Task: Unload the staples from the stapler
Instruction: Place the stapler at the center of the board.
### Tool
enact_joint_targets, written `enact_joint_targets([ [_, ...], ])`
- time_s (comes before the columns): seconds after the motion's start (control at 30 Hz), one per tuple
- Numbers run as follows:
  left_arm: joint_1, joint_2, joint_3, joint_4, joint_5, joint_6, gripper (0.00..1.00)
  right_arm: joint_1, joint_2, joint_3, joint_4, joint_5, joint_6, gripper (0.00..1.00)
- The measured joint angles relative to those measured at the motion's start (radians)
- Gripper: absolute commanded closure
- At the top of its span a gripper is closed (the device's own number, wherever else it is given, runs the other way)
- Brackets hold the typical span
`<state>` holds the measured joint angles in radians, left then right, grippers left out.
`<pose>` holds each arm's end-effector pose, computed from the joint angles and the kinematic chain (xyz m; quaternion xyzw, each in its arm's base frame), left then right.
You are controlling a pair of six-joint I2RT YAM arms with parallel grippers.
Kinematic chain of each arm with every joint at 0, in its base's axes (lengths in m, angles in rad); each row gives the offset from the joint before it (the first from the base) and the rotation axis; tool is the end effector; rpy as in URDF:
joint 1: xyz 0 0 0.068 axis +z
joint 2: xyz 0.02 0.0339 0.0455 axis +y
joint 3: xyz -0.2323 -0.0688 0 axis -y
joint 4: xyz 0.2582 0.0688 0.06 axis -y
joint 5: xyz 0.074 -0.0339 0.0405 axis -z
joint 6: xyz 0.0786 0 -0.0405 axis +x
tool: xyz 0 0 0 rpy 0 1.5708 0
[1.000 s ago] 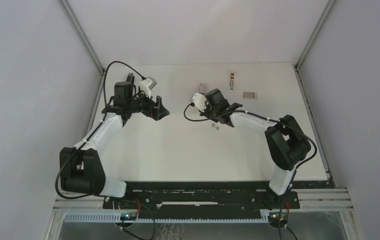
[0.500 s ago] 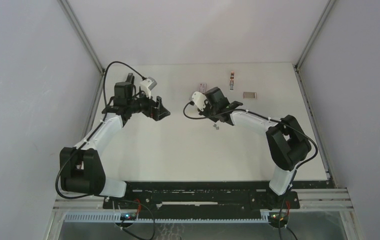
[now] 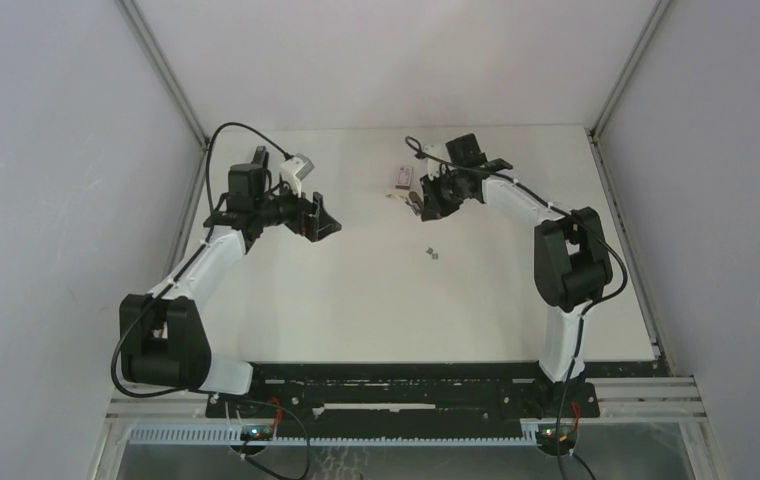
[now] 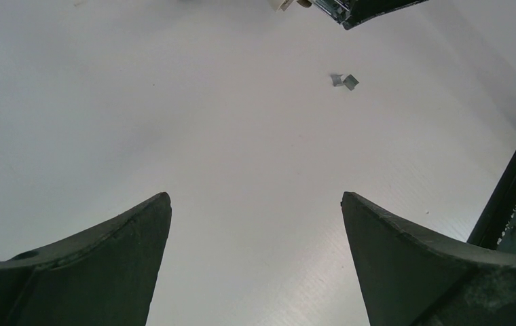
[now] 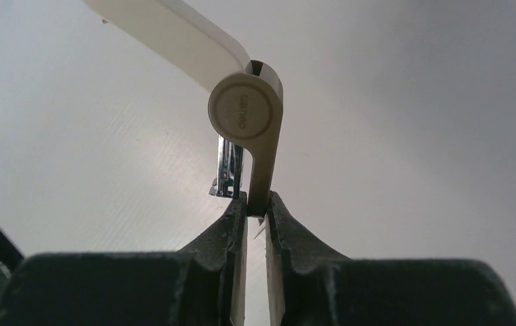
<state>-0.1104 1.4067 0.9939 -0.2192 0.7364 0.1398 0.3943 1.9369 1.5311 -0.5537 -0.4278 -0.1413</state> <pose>0.3414 -0.0910 0.2159 0.2654 0.8052 -0.3148 0.4267 0.4007 0.2021 0.1644 -0.3082 0.8818 0.2379 0.2662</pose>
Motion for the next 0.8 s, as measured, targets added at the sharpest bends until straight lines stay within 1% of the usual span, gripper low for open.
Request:
enact_joint_targets([
  [0.2, 0.0, 0.008, 0.0, 0.001, 0.005, -0.007, 0.0, -0.059, 0.039, 0.002, -0.049, -0.139, 0.124, 1.0],
  [0.43, 0.0, 0.02, 0.0, -0.001, 0.002, -0.005, 0.0, -0.107, 0.066, 0.006, -0.042, -0.264, 0.237, 1.0],
  [0.63, 0.0, 0.02, 0.0, -0.01, -0.009, 0.007, 0.0, -0.169, 0.106, 0.013, 0.02, -0.36, 0.383, 1.0],
  [0.8, 0.001, 0.02, 0.0, -0.026, -0.019, 0.021, 0.0, -0.222, 0.171, 0.039, 0.089, -0.416, 0.514, 1.0],
])
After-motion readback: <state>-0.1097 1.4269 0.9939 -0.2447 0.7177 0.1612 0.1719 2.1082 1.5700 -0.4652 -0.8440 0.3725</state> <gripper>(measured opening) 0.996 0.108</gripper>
